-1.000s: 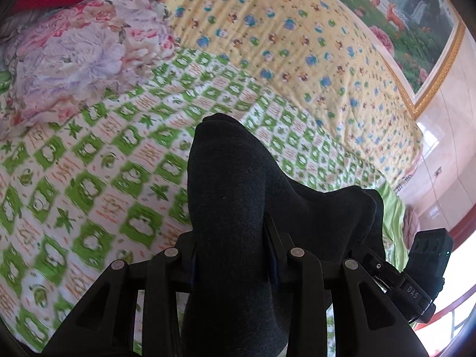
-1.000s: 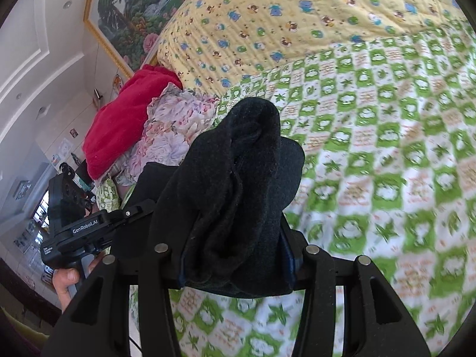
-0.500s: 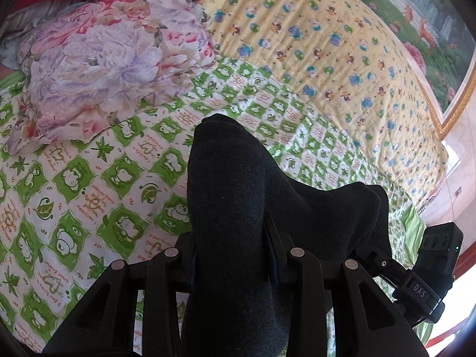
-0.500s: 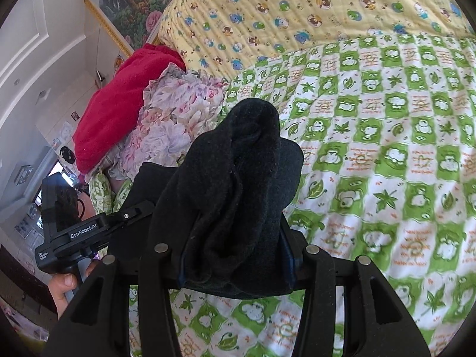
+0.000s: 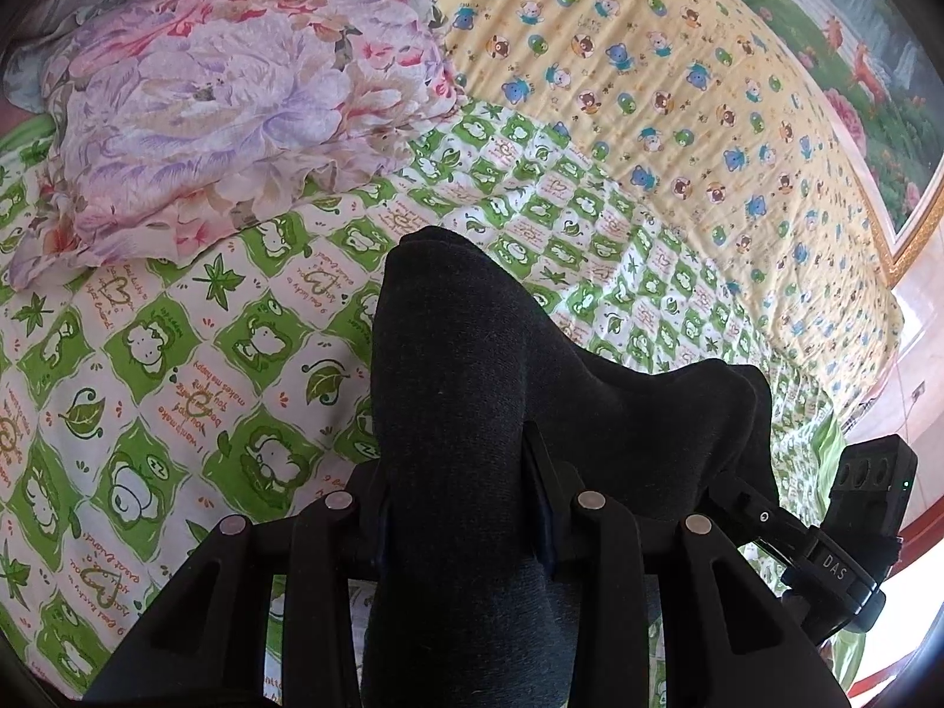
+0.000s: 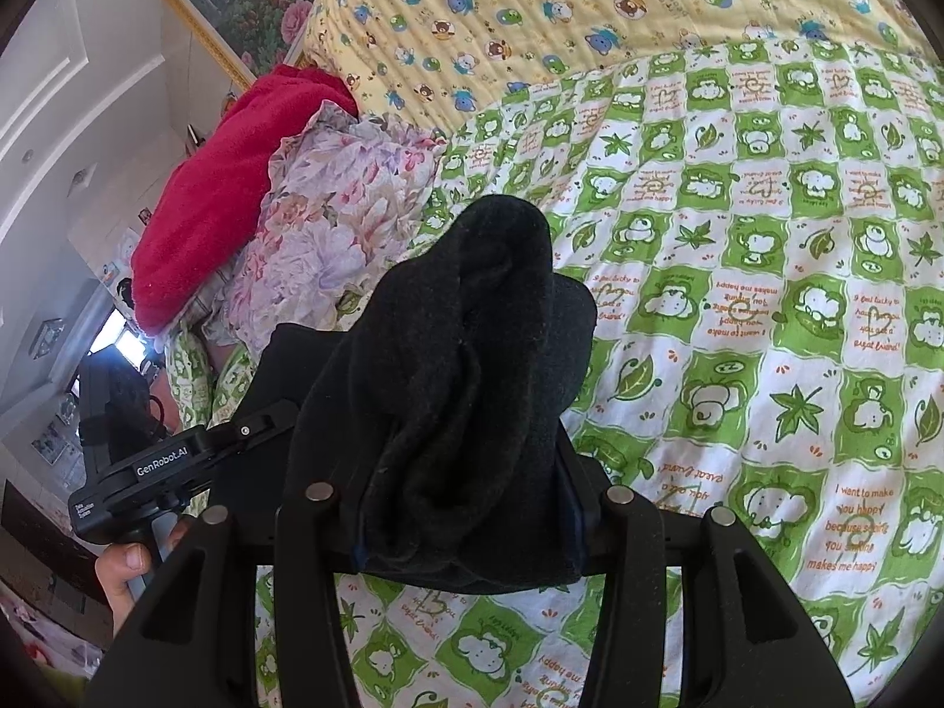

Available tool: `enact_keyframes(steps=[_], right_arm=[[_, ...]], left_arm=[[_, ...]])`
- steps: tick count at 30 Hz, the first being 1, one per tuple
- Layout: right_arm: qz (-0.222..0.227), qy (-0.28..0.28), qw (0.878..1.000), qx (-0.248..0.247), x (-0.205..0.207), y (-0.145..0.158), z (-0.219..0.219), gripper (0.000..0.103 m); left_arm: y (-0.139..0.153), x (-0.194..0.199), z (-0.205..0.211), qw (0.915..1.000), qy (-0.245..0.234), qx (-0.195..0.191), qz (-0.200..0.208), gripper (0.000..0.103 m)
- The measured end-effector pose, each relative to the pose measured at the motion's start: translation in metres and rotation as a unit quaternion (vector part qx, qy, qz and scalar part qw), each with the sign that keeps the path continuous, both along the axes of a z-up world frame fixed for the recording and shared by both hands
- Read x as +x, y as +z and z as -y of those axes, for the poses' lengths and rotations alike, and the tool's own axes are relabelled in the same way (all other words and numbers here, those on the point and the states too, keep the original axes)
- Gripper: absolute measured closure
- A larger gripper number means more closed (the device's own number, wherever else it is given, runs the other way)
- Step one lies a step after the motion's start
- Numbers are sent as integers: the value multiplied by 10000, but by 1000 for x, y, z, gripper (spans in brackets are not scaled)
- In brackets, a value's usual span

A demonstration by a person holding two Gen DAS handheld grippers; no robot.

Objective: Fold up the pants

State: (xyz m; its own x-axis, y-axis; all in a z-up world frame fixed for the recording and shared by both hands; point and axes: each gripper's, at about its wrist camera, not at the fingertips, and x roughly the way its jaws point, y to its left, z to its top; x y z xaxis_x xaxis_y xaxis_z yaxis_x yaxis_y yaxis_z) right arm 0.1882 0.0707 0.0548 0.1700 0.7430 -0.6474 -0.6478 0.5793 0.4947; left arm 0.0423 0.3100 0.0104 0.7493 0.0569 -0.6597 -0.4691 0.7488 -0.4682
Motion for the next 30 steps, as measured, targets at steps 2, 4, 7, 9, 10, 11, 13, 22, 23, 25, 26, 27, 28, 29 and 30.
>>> enact_keyframes(steps=[2, 4, 7, 9, 10, 11, 13, 22, 23, 25, 26, 27, 28, 29, 30], right_arm=[[-84, -42, 10000, 0, 3, -4, 2, 48], [-121, -103, 9999, -44, 6, -7, 4, 45], [-132, -125, 9998, -89, 8, -12, 7, 43], [-116, -126, 9998, -121, 9, -14, 9, 41], [-101, -130, 9998, -144, 9, -16, 10, 38], [-101, -138, 9997, -156, 9, -17, 10, 34], [-119, -199, 9996, -189, 10, -19, 12, 30], [-226, -326, 9991, -159, 3, -10, 17, 25], [-190, -315, 9992, -134, 0, -7, 18, 22], [-66, -273, 9996, -99, -6, 2, 21, 18], [-11, -255, 9996, -106, -9, 5, 22, 15], [55, -236, 9996, -124, -13, 8, 24, 15], [132, -210, 9996, -153, -17, 12, 25, 14], [194, -179, 9995, -175, -21, 14, 26, 14], [268, -144, 9993, -214, -25, 16, 26, 14]], left_arm=[[-6, 0, -3, 9999, 26, -100, -1, 64], [-11, 0, -5, 9999, 44, -166, 4, 61], [-16, 0, -6, 9998, 40, -209, -15, 54], [-18, -1, -7, 9998, 47, -206, -46, 50], [-19, -2, -7, 9998, 51, -196, -56, 49], [-19, -3, -7, 9998, 52, -173, -58, 48], [-16, -5, -5, 9999, 68, -74, -100, 43], [-6, -24, 3, 9982, 230, 473, -296, 30], [-5, -26, 5, 9978, 227, 539, -314, 28], [-2, -32, 11, 9967, 212, 697, -346, 23], [0, -35, 14, 9962, 211, 766, -351, 23], [1, -37, 16, 9958, 195, 819, -353, 23], [2, -40, 19, 9956, 136, 860, -351, 22], [3, -42, 22, 9952, 94, 900, -367, 22], [4, -44, 24, 9949, 79, 935, -382, 22]])
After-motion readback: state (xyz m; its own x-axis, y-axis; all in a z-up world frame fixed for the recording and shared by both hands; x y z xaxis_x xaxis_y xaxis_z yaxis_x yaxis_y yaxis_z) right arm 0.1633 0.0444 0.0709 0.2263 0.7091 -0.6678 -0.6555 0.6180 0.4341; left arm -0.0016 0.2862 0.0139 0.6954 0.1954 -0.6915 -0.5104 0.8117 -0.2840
